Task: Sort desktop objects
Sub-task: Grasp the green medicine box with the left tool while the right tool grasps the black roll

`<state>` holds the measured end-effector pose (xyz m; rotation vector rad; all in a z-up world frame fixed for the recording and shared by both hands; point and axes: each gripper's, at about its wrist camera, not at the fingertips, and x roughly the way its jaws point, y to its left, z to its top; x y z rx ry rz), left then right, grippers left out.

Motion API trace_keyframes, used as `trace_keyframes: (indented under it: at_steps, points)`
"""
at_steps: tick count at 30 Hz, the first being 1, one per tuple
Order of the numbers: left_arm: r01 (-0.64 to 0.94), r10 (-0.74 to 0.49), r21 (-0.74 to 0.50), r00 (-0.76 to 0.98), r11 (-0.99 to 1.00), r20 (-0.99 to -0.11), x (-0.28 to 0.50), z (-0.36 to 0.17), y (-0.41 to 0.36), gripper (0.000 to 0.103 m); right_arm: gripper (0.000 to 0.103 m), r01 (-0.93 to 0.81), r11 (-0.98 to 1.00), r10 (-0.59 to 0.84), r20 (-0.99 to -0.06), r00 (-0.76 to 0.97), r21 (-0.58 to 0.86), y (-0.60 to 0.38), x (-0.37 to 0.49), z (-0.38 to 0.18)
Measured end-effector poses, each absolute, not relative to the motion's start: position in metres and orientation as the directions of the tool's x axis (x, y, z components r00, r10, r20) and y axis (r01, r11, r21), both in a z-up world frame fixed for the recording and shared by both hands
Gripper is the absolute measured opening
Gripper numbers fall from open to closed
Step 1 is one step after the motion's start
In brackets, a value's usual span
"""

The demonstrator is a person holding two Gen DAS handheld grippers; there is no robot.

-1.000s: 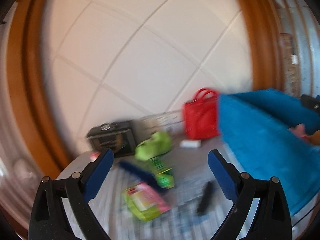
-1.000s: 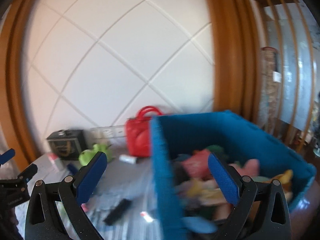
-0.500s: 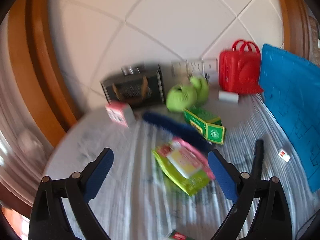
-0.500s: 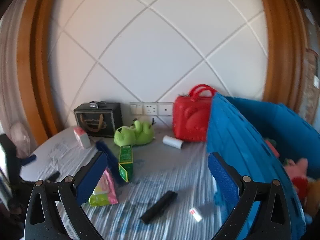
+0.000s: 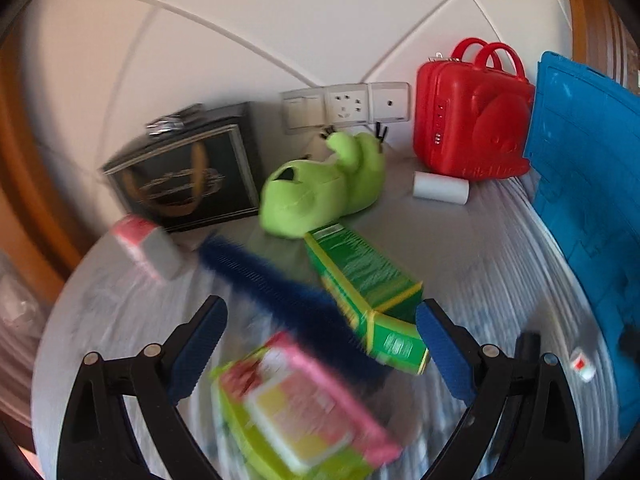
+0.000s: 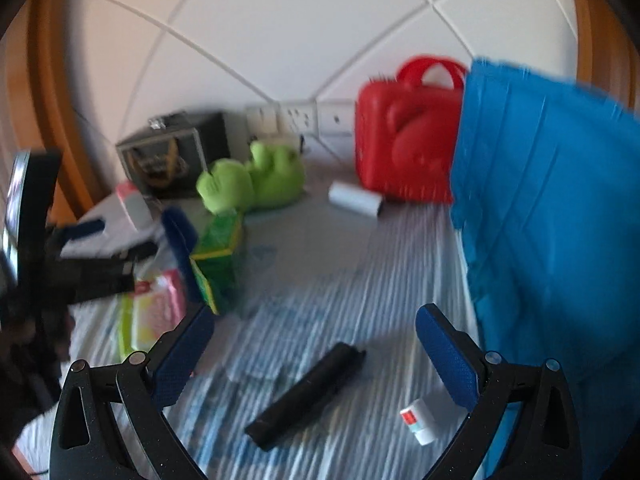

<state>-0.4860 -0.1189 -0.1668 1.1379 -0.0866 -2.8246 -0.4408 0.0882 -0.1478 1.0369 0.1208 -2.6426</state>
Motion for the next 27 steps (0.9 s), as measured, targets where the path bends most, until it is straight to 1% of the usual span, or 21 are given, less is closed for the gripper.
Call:
trace_keyframes:
  at_steps: [5, 10, 14, 15, 16, 19, 21, 22, 23, 24, 25, 26, 27]
  points:
    - [0.048, -0.08, 0.065, -0.698, -0.997, -0.711, -0.53, -0.182, -0.104, 0.097, 0.102, 0.27, -0.962, -0.204, -0.733, -0.649, 0.029, 0.094, -0.462, -0.182]
    - [0.04, -0.08, 0.072, -0.664, -0.997, -0.744, -0.56, -0.2, -0.096, 0.097, 0.102, 0.182, -0.979, -0.174, -0.836, -0.521, 0.09, 0.097, -0.468, -0.229]
    - [0.066, -0.093, 0.066, -0.609, -0.996, -0.787, -0.583, -0.222, -0.101, 0.097, 0.102, 0.175, -0.981, -0.154, -0.879, -0.45, 0.083, 0.085, -0.47, -0.256]
    - [0.066, -0.084, 0.055, -0.596, -0.996, -0.799, -0.586, -0.228, -0.103, 0.096, 0.102, 0.177, -0.982, -0.144, -0.889, -0.434, 0.073, 0.081, -0.471, -0.263]
    - [0.065, -0.079, 0.05, -0.587, -0.997, -0.806, -0.588, -0.233, -0.105, 0.093, 0.101, 0.176, -0.982, -0.136, -0.896, -0.424, 0.065, 0.079, -0.472, -0.268]
    - [0.07, -0.091, 0.063, -0.555, -0.996, -0.827, -0.591, -0.249, -0.109, 0.088, 0.09, 0.179, -0.983, -0.106, -0.913, -0.394, 0.036, 0.075, -0.472, -0.283]
    - [0.071, -0.07, 0.037, -0.541, -0.997, -0.838, -0.59, -0.256, -0.112, 0.077, 0.074, 0.182, -0.982, -0.115, -0.919, -0.378, 0.048, 0.076, -0.473, -0.289]
    - [0.062, -0.044, 0.013, -0.53, -0.998, -0.847, -0.589, -0.259, -0.114, 0.069, 0.069, 0.185, -0.981, -0.121, -0.918, -0.378, 0.053, 0.077, -0.473, -0.29]
    - [0.057, -0.036, 0.008, -0.52, -0.998, -0.853, -0.589, -0.262, -0.114, 0.067, 0.056, 0.195, -0.98, -0.122, -0.918, -0.378, 0.05, 0.076, -0.473, -0.29]
    - [0.046, -0.032, 0.009, -0.526, -0.999, -0.85, -0.586, -0.262, -0.113, 0.065, 0.053, 0.207, -0.978, -0.112, -0.917, -0.383, 0.033, 0.074, -0.473, -0.29]
    - [0.034, -0.028, 0.011, -0.533, -0.999, -0.846, -0.584, -0.261, -0.111, 0.059, 0.053, 0.216, -0.976, -0.119, -0.917, -0.38, 0.037, 0.074, -0.474, -0.29]
    - [0.016, -0.028, 0.023, -0.54, -1.0, -0.841, -0.581, -0.259, -0.108, 0.054, 0.05, 0.219, -0.975, -0.125, -0.916, -0.381, 0.042, 0.075, -0.474, -0.29]
    - [-0.001, -0.024, 0.03, -0.544, -1.0, -0.839, -0.578, -0.258, -0.105, 0.053, 0.048, 0.223, -0.974, -0.133, -0.916, -0.378, 0.05, 0.076, -0.474, -0.289]
